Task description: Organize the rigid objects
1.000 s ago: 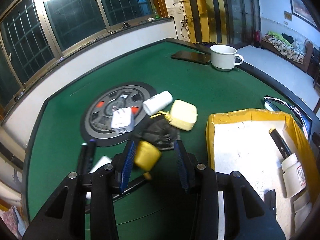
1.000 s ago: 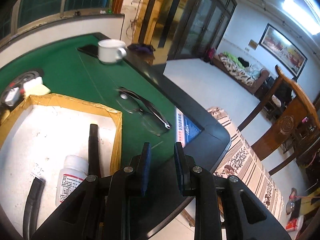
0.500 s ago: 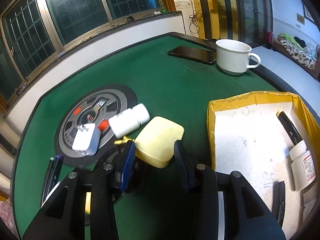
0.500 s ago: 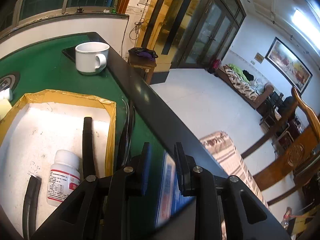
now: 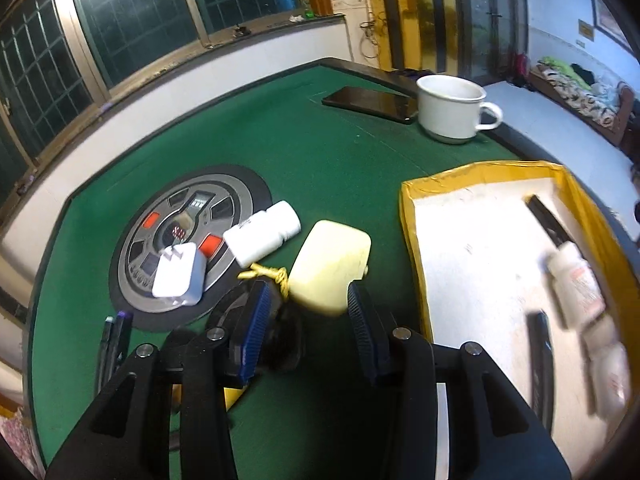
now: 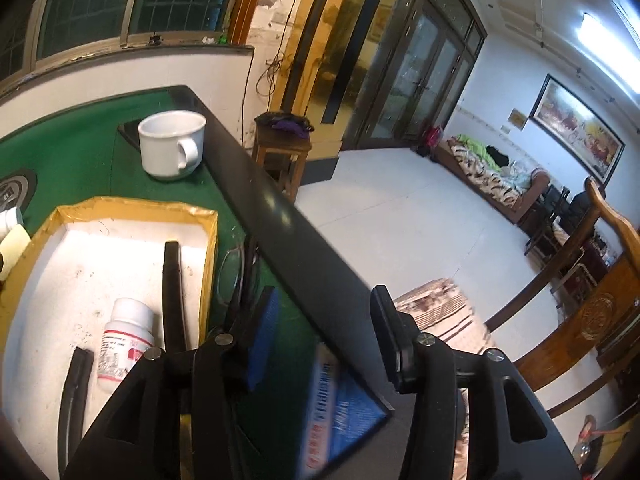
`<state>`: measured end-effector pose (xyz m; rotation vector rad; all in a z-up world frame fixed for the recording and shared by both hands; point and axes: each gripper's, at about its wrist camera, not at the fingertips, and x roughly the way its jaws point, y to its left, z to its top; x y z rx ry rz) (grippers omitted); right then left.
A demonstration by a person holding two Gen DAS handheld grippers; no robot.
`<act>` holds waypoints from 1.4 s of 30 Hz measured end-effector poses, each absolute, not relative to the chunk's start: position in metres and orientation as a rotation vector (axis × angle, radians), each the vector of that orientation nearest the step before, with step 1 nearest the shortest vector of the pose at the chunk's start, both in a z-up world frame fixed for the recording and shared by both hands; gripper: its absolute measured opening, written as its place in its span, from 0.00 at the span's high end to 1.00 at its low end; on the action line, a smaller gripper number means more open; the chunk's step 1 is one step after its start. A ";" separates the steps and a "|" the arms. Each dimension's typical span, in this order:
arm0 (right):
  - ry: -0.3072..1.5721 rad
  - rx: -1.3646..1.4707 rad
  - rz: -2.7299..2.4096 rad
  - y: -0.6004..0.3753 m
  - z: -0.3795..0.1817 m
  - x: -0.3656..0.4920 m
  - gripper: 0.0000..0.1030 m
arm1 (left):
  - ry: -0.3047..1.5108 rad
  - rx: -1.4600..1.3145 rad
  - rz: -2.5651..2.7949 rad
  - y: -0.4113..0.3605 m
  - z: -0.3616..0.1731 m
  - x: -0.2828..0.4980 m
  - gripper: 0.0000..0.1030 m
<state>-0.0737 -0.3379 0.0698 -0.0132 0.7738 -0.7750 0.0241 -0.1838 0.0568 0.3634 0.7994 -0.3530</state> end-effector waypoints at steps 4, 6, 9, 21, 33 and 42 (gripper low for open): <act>0.701 -0.022 -0.717 -0.317 0.105 -0.084 0.49 | 0.839 0.337 -0.430 -0.158 0.075 0.009 0.63; 0.662 0.000 -0.657 -0.303 0.122 -0.085 0.45 | 0.859 0.319 -0.473 -0.144 0.082 0.004 0.63; 0.617 0.059 -0.531 -0.272 0.141 -0.084 0.39 | 0.888 0.299 -0.500 -0.116 0.088 0.000 0.63; 0.835 0.366 -0.049 -0.162 0.115 -0.036 0.39 | 1.041 0.058 -0.450 0.055 0.075 0.021 0.63; 0.886 0.323 -0.032 -0.117 0.108 -0.043 0.39 | 1.191 0.020 -0.491 0.079 0.037 0.089 0.64; 0.899 0.358 -0.105 -0.134 0.105 -0.070 0.39 | 1.233 0.080 -0.522 0.056 0.029 0.131 0.72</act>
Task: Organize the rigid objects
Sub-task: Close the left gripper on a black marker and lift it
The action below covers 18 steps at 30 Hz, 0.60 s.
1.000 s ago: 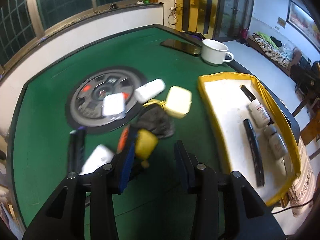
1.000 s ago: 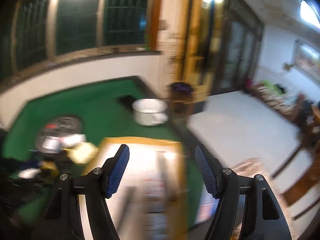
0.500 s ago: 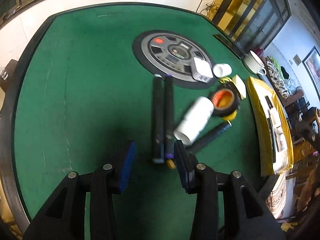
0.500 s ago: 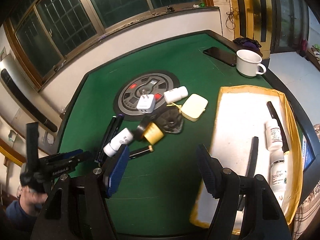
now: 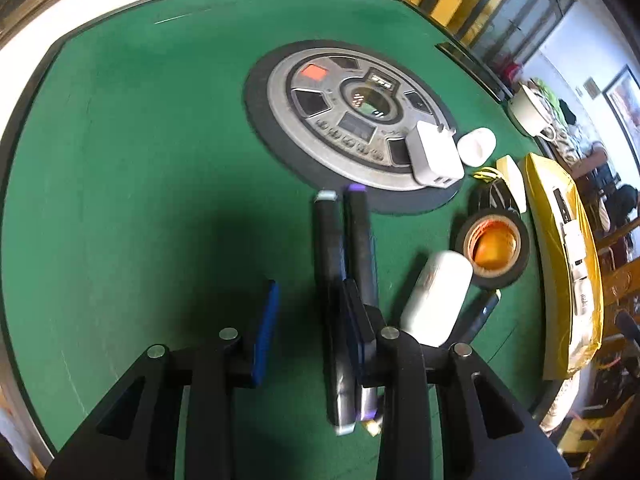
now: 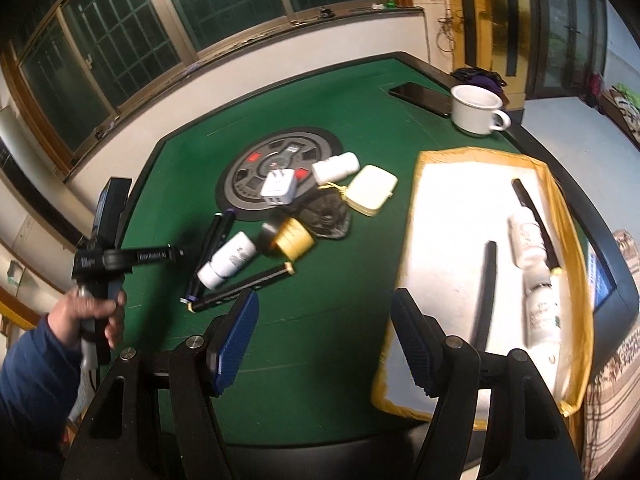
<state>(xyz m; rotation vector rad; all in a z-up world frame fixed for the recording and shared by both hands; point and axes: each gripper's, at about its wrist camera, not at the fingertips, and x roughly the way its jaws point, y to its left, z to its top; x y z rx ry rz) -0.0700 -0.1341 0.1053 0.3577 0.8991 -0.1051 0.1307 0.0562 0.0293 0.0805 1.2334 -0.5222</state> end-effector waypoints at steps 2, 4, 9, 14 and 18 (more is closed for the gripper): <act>0.899 0.375 -0.119 -0.140 0.104 -0.075 0.39 | 1.256 0.097 -0.533 0.048 0.025 0.138 0.72; 0.903 0.397 -0.127 -0.145 0.102 -0.077 0.38 | 1.232 0.177 -0.522 0.035 0.023 0.138 0.72; 0.909 0.400 -0.107 -0.142 0.100 -0.077 0.38 | 1.211 0.173 -0.487 0.045 0.020 0.131 0.87; 0.949 0.396 -0.032 -0.129 0.094 -0.066 0.39 | 1.226 0.122 -0.440 0.081 0.017 0.102 0.88; 0.993 0.394 0.117 -0.111 0.087 -0.044 0.39 | 1.224 0.112 -0.433 0.105 0.013 0.067 0.88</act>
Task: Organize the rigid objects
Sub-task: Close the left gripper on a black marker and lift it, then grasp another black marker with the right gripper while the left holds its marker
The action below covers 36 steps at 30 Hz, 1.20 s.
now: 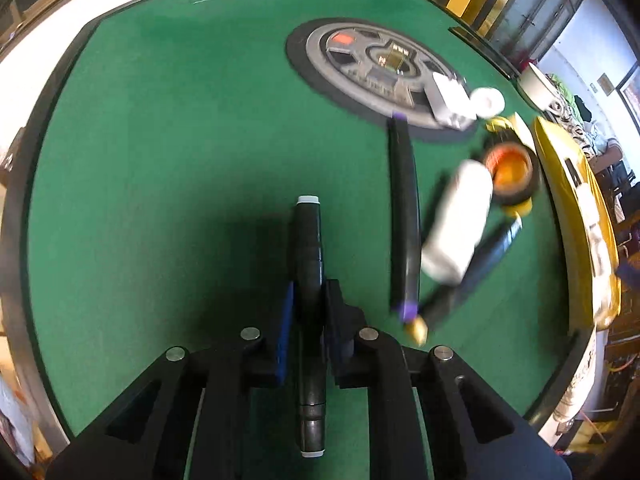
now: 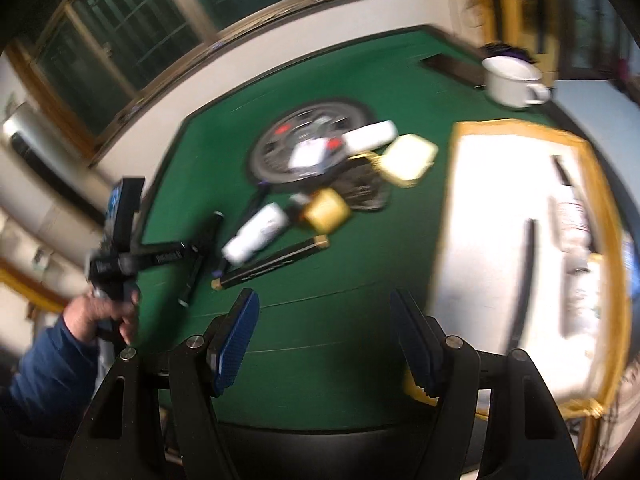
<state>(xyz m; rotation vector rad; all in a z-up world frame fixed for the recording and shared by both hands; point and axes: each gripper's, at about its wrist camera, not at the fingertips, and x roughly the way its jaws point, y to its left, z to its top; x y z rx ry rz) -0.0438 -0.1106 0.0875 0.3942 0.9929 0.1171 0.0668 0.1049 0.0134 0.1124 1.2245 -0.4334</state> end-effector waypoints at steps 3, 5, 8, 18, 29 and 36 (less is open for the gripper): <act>1.064 0.301 0.218 -0.087 0.076 -0.013 0.39 | 1.223 0.089 -0.429 0.114 0.012 0.057 0.88; 1.077 0.255 0.284 -0.072 0.071 0.009 0.39 | 1.217 0.093 -0.425 0.115 0.011 0.056 0.88; 1.101 0.181 0.316 -0.051 0.059 0.042 0.39 | 1.202 0.107 -0.418 0.113 0.011 0.059 0.87; 1.200 0.132 0.362 -0.037 0.018 0.075 0.39 | 1.184 0.092 -0.413 0.115 0.015 0.055 0.87; 1.156 -0.059 0.453 -0.004 0.037 0.037 0.39 | 1.183 0.115 -0.417 0.114 0.016 0.053 0.87; 1.225 -0.032 0.483 -0.007 0.013 0.070 0.39 | 1.174 0.122 -0.413 0.113 0.016 0.051 0.87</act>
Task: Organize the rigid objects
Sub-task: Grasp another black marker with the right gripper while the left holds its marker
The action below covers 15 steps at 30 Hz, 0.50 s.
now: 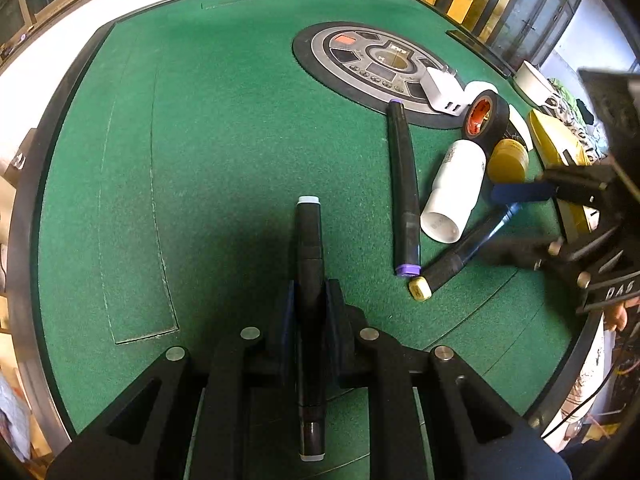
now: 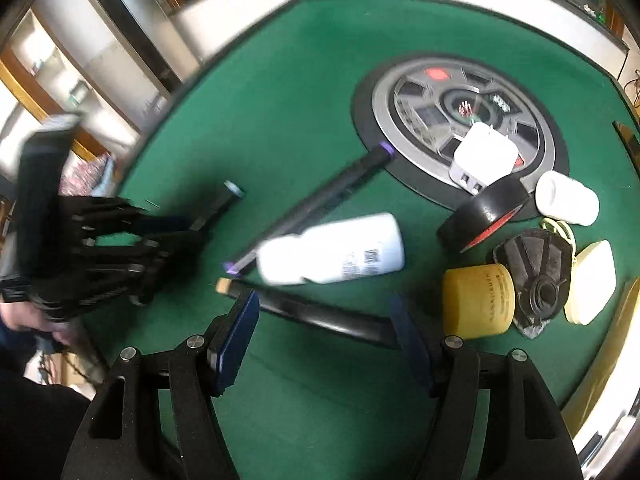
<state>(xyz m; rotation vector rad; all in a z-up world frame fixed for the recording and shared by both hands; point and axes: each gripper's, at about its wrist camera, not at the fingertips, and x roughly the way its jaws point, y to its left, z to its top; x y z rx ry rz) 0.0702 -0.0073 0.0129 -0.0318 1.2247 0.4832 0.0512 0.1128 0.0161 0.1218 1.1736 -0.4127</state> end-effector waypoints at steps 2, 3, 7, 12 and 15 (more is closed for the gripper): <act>1.275 -0.016 0.505 -0.012 0.005 0.063 0.38 | 1.173 0.122 -0.413 0.113 0.016 0.051 0.87; 1.268 -0.038 0.518 -0.009 0.007 0.056 0.38 | 1.173 0.117 -0.414 0.114 0.016 0.051 0.87; 1.345 -0.095 0.588 0.010 0.001 0.025 0.42 | 1.173 0.103 -0.426 0.117 0.016 0.051 0.87; 1.350 -0.051 0.517 0.015 -0.002 0.015 0.84 | 1.166 0.116 -0.438 0.116 0.016 0.050 0.87; 1.332 -0.042 0.455 0.019 -0.001 0.010 0.84 | 1.157 0.118 -0.444 0.117 0.016 0.049 0.88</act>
